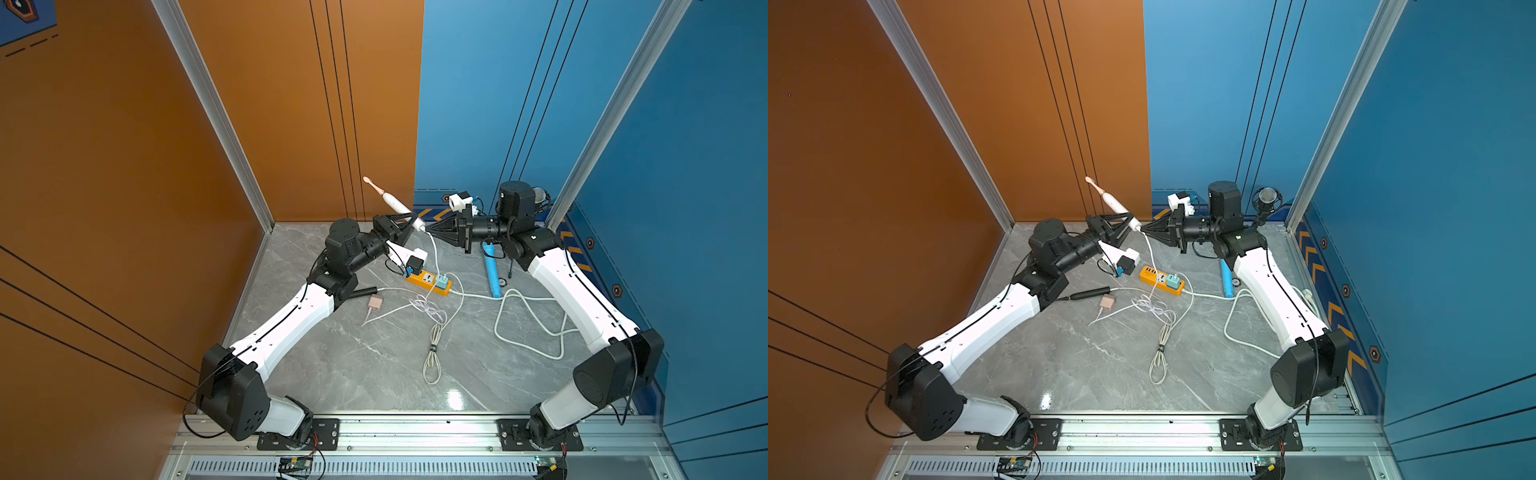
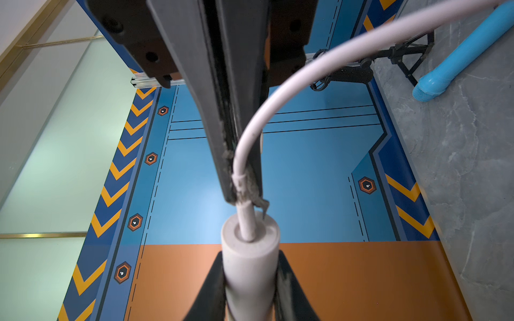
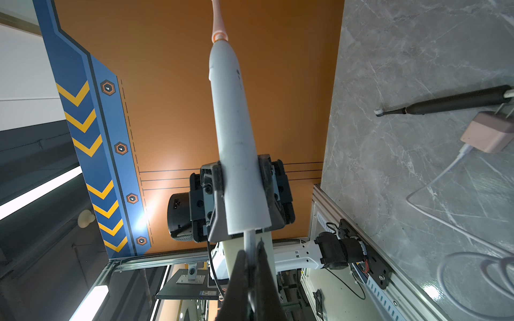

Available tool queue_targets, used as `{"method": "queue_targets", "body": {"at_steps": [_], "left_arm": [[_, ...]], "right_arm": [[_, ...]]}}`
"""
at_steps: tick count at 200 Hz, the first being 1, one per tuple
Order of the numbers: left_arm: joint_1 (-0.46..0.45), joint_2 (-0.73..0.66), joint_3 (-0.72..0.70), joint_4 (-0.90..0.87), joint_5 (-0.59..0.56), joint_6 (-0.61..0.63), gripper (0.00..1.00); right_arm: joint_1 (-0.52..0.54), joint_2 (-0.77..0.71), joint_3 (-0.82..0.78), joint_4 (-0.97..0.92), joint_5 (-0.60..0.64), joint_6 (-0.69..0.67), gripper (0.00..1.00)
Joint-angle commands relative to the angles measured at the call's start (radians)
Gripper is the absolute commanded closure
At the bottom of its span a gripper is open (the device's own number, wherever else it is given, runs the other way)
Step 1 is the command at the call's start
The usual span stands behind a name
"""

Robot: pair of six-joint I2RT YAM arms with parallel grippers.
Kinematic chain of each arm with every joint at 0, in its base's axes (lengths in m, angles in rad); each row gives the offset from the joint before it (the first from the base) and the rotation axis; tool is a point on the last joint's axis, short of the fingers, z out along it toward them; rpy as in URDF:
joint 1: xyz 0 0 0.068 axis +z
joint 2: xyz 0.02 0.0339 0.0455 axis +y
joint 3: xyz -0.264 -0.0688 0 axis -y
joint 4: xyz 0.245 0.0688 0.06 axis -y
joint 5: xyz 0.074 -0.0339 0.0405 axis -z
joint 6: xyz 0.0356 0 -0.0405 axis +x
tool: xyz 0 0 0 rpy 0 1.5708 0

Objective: Charge the electric toothbrush
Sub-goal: Place the electric toothbrush at the center of the board.

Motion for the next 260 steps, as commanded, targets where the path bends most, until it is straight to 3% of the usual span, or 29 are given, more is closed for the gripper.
{"method": "queue_targets", "body": {"at_steps": [1, 28, 49, 62, 90, 119, 146, 195, 223, 240, 260], "left_arm": [[-0.176, -0.062, -0.042, -0.090, 0.332, 0.016, 1.00], [-0.144, -0.168, -0.121, -0.256, 0.087, -0.063, 1.00], [-0.125, -0.303, -0.227, -0.454, -0.114, -0.158, 1.00], [-0.123, -0.402, -0.271, -0.645, -0.181, -0.276, 1.00], [-0.128, -0.602, -0.441, -0.865, -0.302, -0.500, 1.00], [-0.109, -0.663, -0.514, -1.051, -0.420, -0.682, 1.00], [-0.017, -0.581, -0.517, -1.197, -0.388, -0.728, 1.00], [0.233, -0.393, -0.573, -1.203, -0.292, -0.628, 1.00], [0.292, -0.315, -0.576, -1.197, -0.234, -0.572, 1.00], [0.295, -0.264, -0.566, -1.190, -0.241, -0.599, 0.89], [0.292, -0.209, -0.552, -1.167, -0.241, -0.668, 0.85]], "right_arm": [[0.013, 0.046, 0.036, 0.121, 0.231, -0.060, 1.00], [0.000, -0.039, 0.031, -0.074, 0.190, -0.313, 0.67], [-0.034, -0.144, -0.044, -0.180, 0.196, -0.446, 0.52], [-0.065, -0.189, -0.097, -0.182, 0.220, -0.469, 0.49], [-0.093, -0.207, -0.137, -0.223, 0.302, -0.536, 0.49], [-0.086, -0.173, -0.129, -0.234, 0.314, -0.556, 0.49], [-0.081, -0.170, -0.137, -0.235, 0.318, -0.569, 0.49], [-0.087, -0.200, -0.175, -0.243, 0.326, -0.607, 0.48], [-0.095, -0.209, -0.192, -0.244, 0.328, -0.609, 0.48], [-0.099, -0.209, -0.199, -0.243, 0.325, -0.613, 0.48], [-0.103, -0.207, -0.199, -0.242, 0.320, -0.611, 0.48]]}}
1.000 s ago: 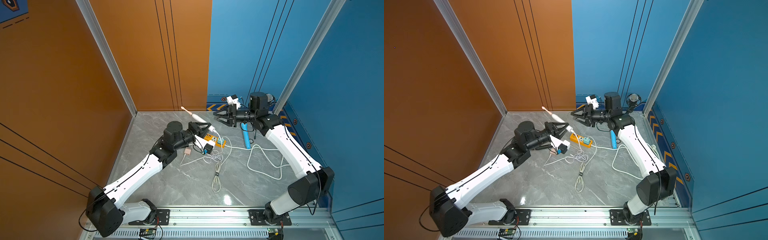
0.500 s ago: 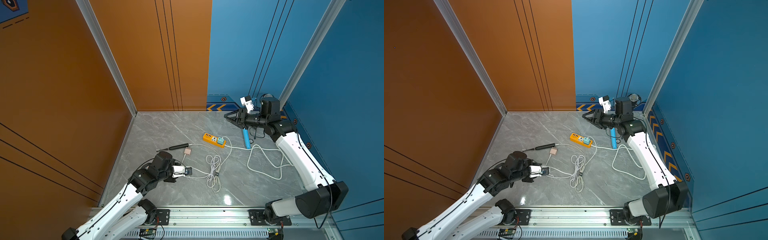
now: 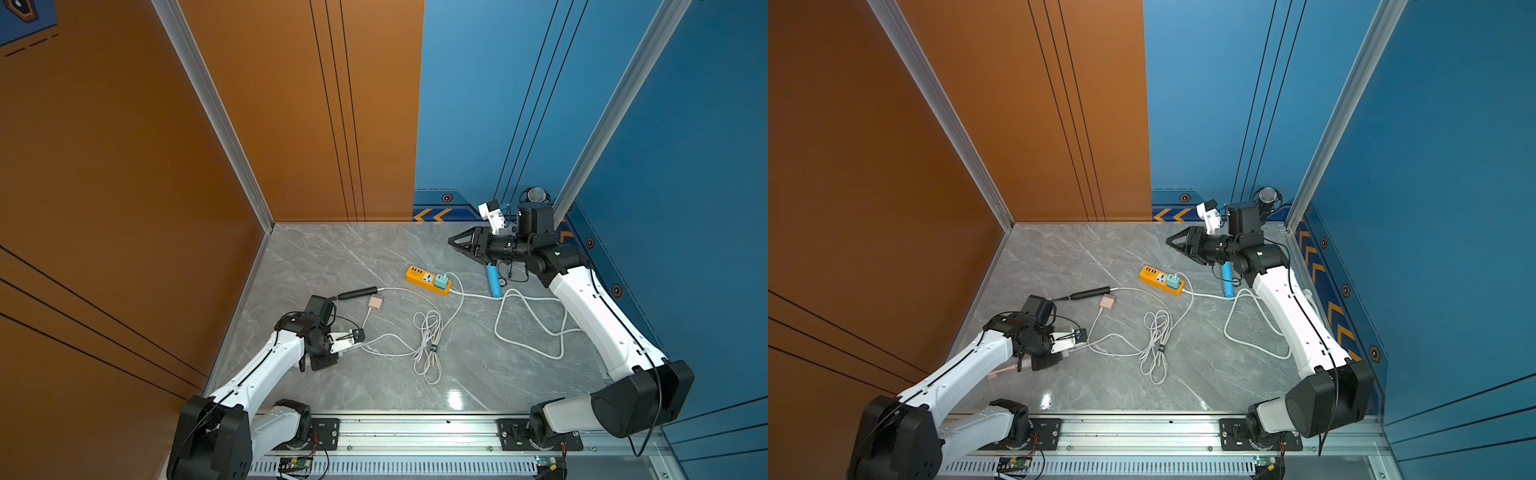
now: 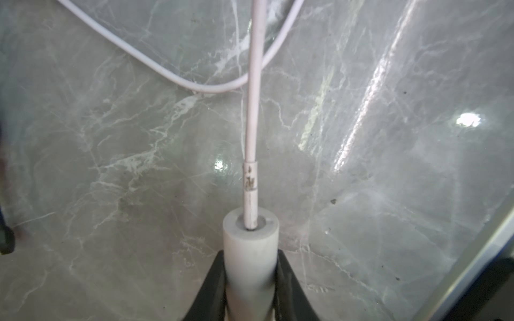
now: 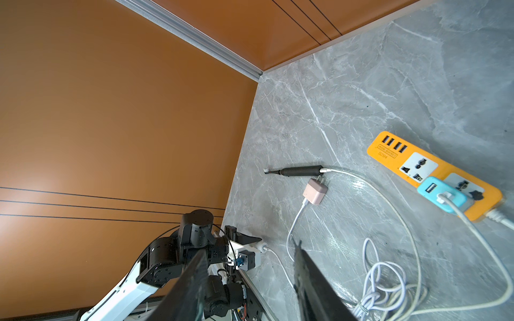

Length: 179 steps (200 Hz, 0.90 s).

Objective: Charge the electric toothbrush
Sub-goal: Place the electric toothbrush at the center of the board, then pick up the plug from the center of the board.

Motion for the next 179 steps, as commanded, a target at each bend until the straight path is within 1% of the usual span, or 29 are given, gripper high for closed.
{"method": "queue_targets", "body": {"at_steps": [1, 26, 38, 46, 56, 68, 73, 77, 78, 80, 88, 89, 91, 97, 103, 117, 121, 141, 143, 147, 156, 179], "left_arm": [[0.003, 0.052, 0.020, 0.001, 0.041, -0.051, 0.85], [-0.008, 0.119, 0.048, 0.009, 0.007, -0.115, 0.80], [-0.013, 0.144, 0.071, 0.010, 0.014, -0.157, 0.75], [-0.020, 0.152, 0.093, 0.009, 0.010, -0.201, 0.64], [-0.025, 0.143, 0.125, 0.009, 0.020, -0.263, 0.45], [-0.027, 0.122, 0.179, 0.009, 0.003, -0.388, 0.21], [-0.028, 0.112, 0.202, 0.009, -0.011, -0.437, 0.16], [-0.027, 0.104, 0.217, 0.007, -0.026, -0.475, 0.15], [-0.027, 0.101, 0.223, 0.008, -0.031, -0.486, 0.12], [-0.026, 0.098, 0.231, 0.007, -0.042, -0.507, 0.10], [-0.024, 0.086, 0.270, 0.009, -0.093, -0.626, 0.05], [-0.025, 0.086, 0.277, 0.008, -0.103, -0.646, 0.02], [-0.025, 0.084, 0.288, 0.007, -0.118, -0.678, 0.00], [-0.025, 0.083, 0.326, 0.004, -0.156, -0.771, 0.02], [-0.025, 0.084, 0.369, -0.006, -0.158, -0.838, 0.02], [-0.015, 0.117, 0.461, -0.024, -0.073, -0.935, 0.02], [-0.013, 0.137, 0.485, -0.030, -0.051, -0.961, 0.00], [-0.040, 0.282, 0.594, -0.033, -0.061, -1.186, 0.12], [-0.048, 0.296, 0.603, -0.034, -0.067, -1.205, 0.12], [-0.063, 0.330, 0.622, -0.033, -0.080, -1.239, 0.18], [-0.107, 0.395, 0.661, -0.033, -0.145, -1.306, 0.21], [-0.223, 0.544, 0.759, -0.034, -0.270, -1.383, 0.22]], "right_arm": [[-0.009, -0.029, -0.006, -0.014, 0.002, -0.025, 0.48], [-0.014, -0.040, -0.011, -0.017, -0.002, -0.026, 0.48], [-0.018, -0.047, -0.013, -0.016, -0.002, -0.028, 0.48], [-0.021, -0.051, -0.017, -0.018, -0.002, -0.028, 0.48], [-0.026, -0.055, -0.020, -0.017, 0.000, -0.028, 0.48], [-0.030, -0.056, -0.021, -0.019, -0.001, -0.028, 0.48], [-0.031, -0.055, -0.021, -0.019, -0.001, -0.028, 0.47], [-0.032, -0.054, -0.021, -0.019, 0.000, -0.026, 0.48], [-0.032, -0.054, -0.020, -0.019, 0.000, -0.026, 0.48], [-0.031, -0.054, -0.020, -0.019, 0.000, -0.026, 0.47], [-0.034, -0.048, -0.017, -0.019, 0.000, -0.024, 0.48], [-0.033, -0.047, -0.016, -0.019, 0.000, -0.024, 0.47], [-0.033, -0.046, -0.016, -0.019, 0.000, -0.023, 0.47], [-0.032, -0.039, -0.014, -0.021, 0.000, -0.022, 0.48], [-0.031, -0.035, -0.012, -0.020, -0.001, -0.020, 0.48], [-0.028, -0.025, -0.012, -0.020, 0.004, -0.013, 0.48], [-0.025, -0.022, -0.013, -0.020, 0.006, -0.012, 0.48], [-0.007, -0.016, -0.018, -0.020, 0.028, -0.007, 0.48], [-0.005, -0.016, -0.018, -0.020, 0.030, -0.007, 0.48], [0.000, -0.016, -0.021, -0.020, 0.036, -0.007, 0.48], [0.008, -0.017, -0.024, -0.020, 0.047, -0.006, 0.47], [0.021, -0.028, -0.040, -0.022, 0.076, 0.002, 0.47]]}}
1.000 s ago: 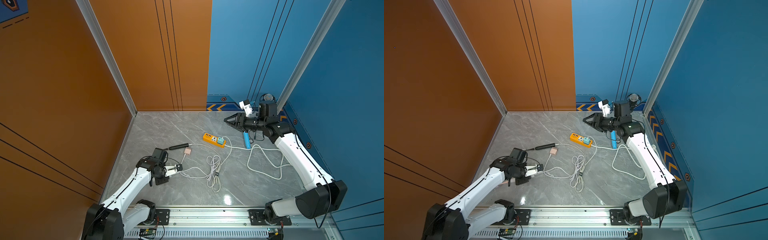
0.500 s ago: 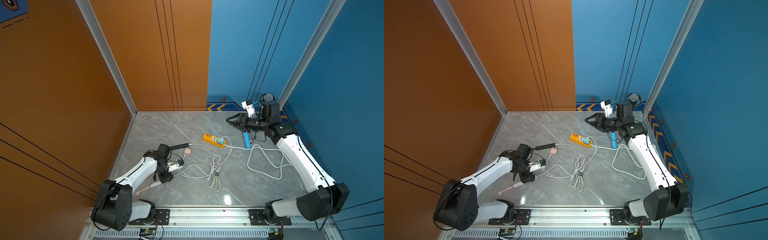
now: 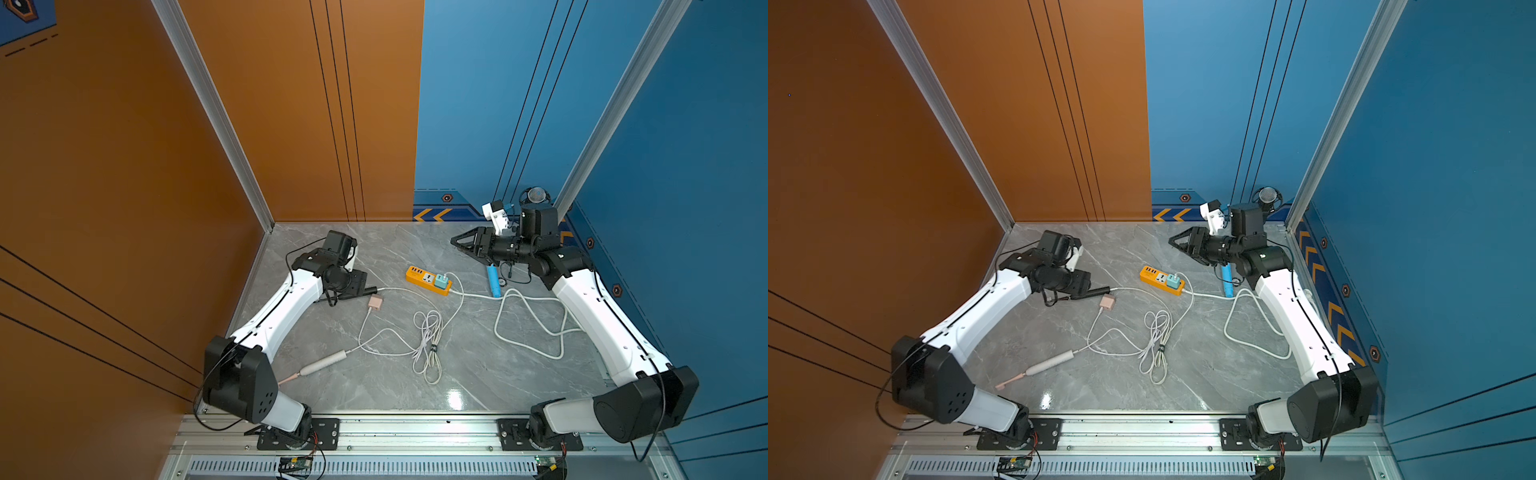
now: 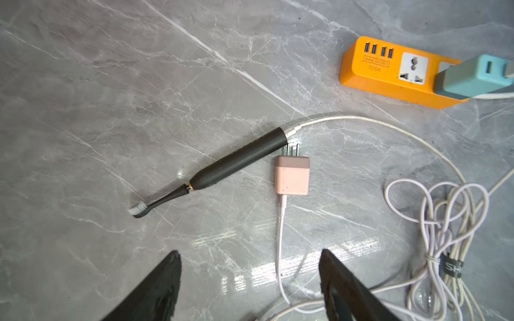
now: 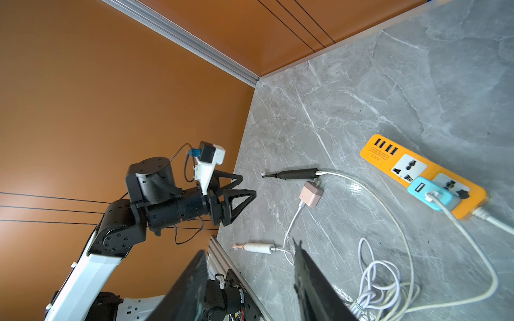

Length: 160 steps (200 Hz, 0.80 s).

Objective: Charge the electric toothbrush
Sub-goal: Pick up the plug from the center of the board.

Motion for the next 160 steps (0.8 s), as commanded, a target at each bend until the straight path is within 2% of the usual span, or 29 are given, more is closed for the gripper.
{"method": "queue_targets", "body": {"at_steps": [1, 41, 86, 129, 148, 160], "left_arm": [[-0.107, 0.135, 0.074, -0.042, -0.138, -0.219, 0.22], [-0.139, 0.343, 0.175, -0.045, -0.111, -0.259, 0.26], [-0.150, 0.444, 0.177, -0.044, -0.155, -0.218, 0.31], [-0.151, 0.491, 0.206, -0.040, -0.168, -0.227, 0.48], [-0.141, 0.497, 0.221, -0.041, -0.145, -0.248, 0.59], [-0.132, 0.481, 0.224, -0.039, -0.112, -0.274, 0.63]], "right_arm": [[0.017, -0.002, -0.025, -0.021, 0.051, 0.002, 0.47], [0.027, -0.035, -0.061, -0.038, 0.091, 0.006, 0.46], [0.031, -0.059, -0.082, -0.048, 0.113, 0.007, 0.46], [0.041, -0.050, -0.069, -0.047, 0.120, 0.011, 0.46], [0.044, -0.046, -0.068, -0.049, 0.124, 0.012, 0.46], [0.045, -0.043, -0.069, -0.049, 0.128, 0.009, 0.45]]}}
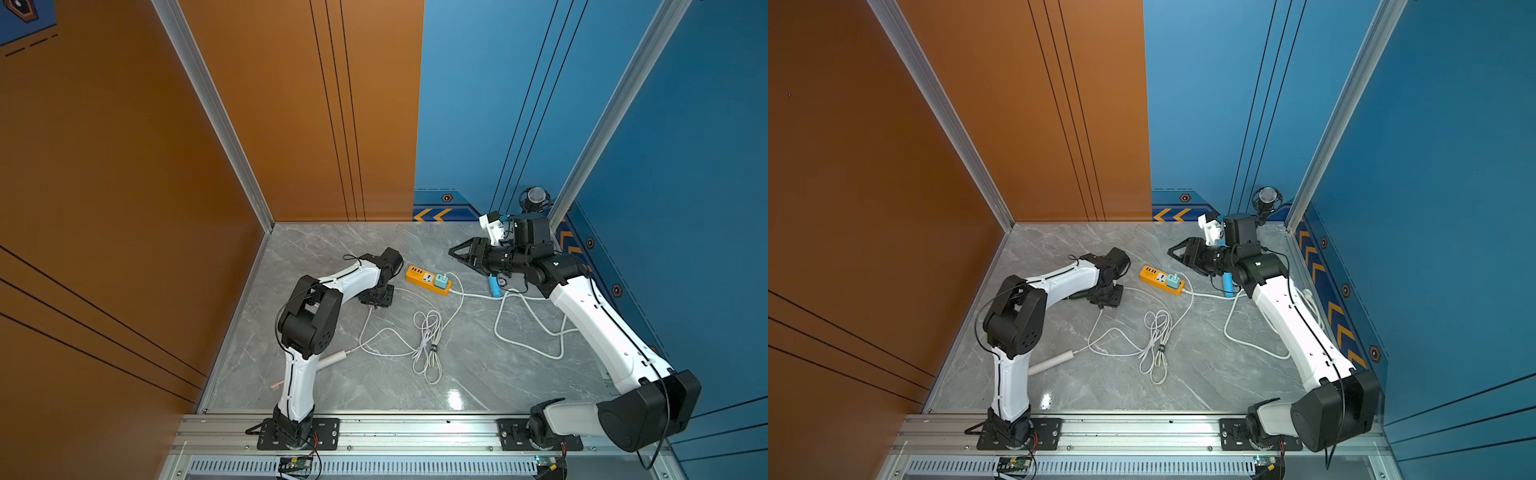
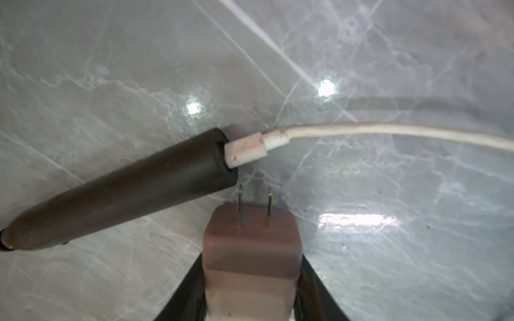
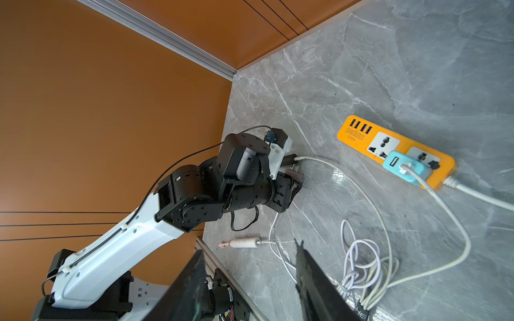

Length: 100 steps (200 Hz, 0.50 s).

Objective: Charge the electric toothbrush
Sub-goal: Pick up the plug from the center of the board.

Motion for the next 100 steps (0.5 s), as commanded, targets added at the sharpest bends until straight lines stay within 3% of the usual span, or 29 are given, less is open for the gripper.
{"method": "queue_targets", "body": {"at_steps": [1, 44, 78, 100], "left_arm": [[0.018, -0.006, 0.036, -0.018, 0.025, -0.046, 0.63], [0.055, -0.240, 0.009, 0.052, 0.320, -0.324, 0.73], [0.062, -0.373, 0.039, 0.114, 0.407, -0.625, 0.77], [0.060, -0.437, -0.017, 0.274, 0.465, -0.827, 0.79]], "right_arm": [[0.008, -0.004, 0.002, -0.017, 0.026, 0.005, 0.45], [0.087, 0.011, -0.014, 0.037, 0.197, -0.153, 0.45], [0.161, 0.042, -0.099, 0.272, 0.263, -0.183, 0.45], [0.212, 0.073, -0.120, 0.405, 0.294, -0.149, 0.41]]}}
